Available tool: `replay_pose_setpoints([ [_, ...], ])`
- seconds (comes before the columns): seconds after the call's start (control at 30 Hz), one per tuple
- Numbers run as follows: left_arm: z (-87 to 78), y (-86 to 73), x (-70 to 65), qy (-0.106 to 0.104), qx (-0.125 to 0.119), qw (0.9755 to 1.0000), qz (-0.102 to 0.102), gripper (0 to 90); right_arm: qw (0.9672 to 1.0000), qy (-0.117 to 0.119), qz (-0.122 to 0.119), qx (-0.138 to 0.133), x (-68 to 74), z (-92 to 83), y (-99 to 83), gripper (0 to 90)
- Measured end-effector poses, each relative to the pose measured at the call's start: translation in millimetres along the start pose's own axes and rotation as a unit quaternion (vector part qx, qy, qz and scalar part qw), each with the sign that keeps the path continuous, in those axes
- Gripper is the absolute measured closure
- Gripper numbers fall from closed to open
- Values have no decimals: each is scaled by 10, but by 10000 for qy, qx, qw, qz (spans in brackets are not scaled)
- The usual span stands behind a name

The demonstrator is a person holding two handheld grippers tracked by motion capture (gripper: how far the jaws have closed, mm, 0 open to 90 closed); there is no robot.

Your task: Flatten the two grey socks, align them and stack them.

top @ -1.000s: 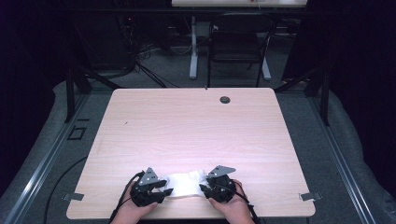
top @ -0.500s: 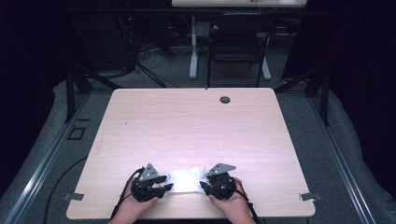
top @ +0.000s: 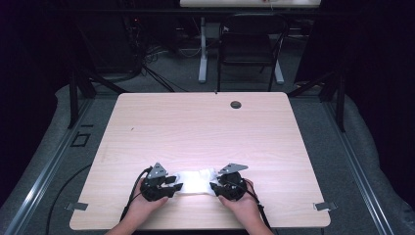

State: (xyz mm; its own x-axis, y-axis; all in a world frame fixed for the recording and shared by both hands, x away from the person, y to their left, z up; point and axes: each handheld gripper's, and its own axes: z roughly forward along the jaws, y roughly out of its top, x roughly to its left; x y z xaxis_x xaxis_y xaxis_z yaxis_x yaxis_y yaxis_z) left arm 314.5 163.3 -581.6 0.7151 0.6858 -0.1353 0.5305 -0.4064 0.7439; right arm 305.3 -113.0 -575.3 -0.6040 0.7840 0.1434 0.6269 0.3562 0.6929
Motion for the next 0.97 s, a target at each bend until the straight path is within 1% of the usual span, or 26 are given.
replay_pose_setpoints([
  [0.07, 21, 13, 14, -6, -35, 10000, -70, 575, 10000, 26, 38, -4, -38, 9, 12, 618],
  [0.17, 40, 30, 39, 23, -56, 10000, -41, 576, 9999, 55, 105, -30, -70, 23, 29, 618],
  [0.3, 71, 56, 57, 41, -78, 9999, -88, 575, 10000, 20, 70, -48, -102, 45, 54, 616],
  [0.33, 77, 58, 63, 55, -95, 9999, -95, 576, 9999, 2, 96, -61, -108, 51, 61, 615],
  [0.4, 89, 60, 73, 44, -143, 9998, -147, 575, 9999, -9, 107, -30, -116, 53, 70, 615],
  [0.53, 90, 62, 81, 45, -146, 9998, -143, 575, 9999, -21, 117, -63, -126, 63, 75, 613],
  [0.67, 86, 68, 61, 59, -169, 9997, -171, 543, 9999, -40, 115, -101, -108, 60, 71, 594],
  [0.7, 81, 69, 49, 57, -175, 9996, -199, 532, 9999, -58, 87, -132, -102, 56, 72, 589],
  [0.73, 68, 73, 43, 75, -183, 9997, -149, 520, 9998, -53, 83, -156, -89, 40, 73, 584],
  [0.77, 51, 74, 31, 94, -223, 9996, -130, 511, 9997, -66, 71, -229, -74, 18, 73, 578],
  [0.8, 29, 76, 23, 116, -279, 9995, -71, 504, 9996, -63, 42, -289, -61, -12, 77, 568],
  [0.9, -57, 102, 16, 172, -349, 9992, 10, 480, 9988, -123, -136, -443, -31, -132, 102, 550],
  [0.97, -120, 119, 23, 207, -440, 9988, -14, 472, 9977, -126, -139, -655, -34, -214, 108, 543],
])
